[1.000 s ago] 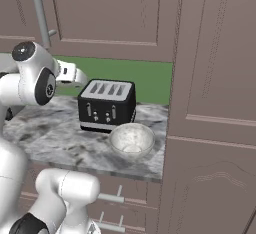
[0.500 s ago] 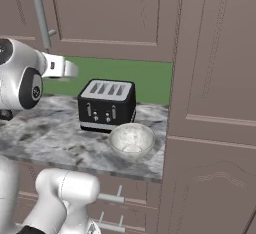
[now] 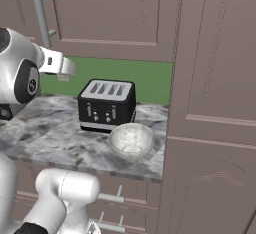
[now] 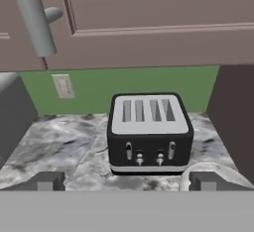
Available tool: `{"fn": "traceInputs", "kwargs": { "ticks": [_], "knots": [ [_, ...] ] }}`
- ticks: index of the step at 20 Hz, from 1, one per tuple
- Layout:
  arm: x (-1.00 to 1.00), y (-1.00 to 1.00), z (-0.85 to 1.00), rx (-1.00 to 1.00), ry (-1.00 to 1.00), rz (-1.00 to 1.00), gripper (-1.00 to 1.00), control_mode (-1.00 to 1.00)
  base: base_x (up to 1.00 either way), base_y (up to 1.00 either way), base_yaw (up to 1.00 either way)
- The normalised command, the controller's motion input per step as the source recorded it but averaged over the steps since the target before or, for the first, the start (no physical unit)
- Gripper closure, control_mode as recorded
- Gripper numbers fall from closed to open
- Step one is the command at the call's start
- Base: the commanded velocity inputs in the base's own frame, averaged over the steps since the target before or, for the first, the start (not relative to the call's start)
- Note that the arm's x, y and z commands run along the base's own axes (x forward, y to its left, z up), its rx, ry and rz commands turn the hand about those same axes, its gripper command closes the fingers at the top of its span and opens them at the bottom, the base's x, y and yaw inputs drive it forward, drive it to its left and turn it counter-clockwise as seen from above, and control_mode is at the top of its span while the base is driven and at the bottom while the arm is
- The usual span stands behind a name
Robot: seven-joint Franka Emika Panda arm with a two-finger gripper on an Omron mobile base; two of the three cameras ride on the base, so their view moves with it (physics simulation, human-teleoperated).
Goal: Open the cabinet and setup a tea strainer by placing it in the bowl upright.
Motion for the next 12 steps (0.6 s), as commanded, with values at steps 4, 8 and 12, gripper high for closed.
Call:
{"fn": "traceInputs", "kwargs": {
  "ticks": [4, 8, 12],
  "knots": [
    [0.06, 0.13, 0.07, 0.01, 0.01, -0.02, -1.0, -1.0, 0.0, 0.0, 0.0],
    [0.0, 0.23, 0.25, 0.0, 0.0, 0.0, -1.0, -1.0, 0.0, 0.0, 0.0],
    [0.0, 0.41, 0.23, -0.06, -0.01, 0.0, -1.0, -1.0, 0.0, 0.0, 0.0]
  ]
}}
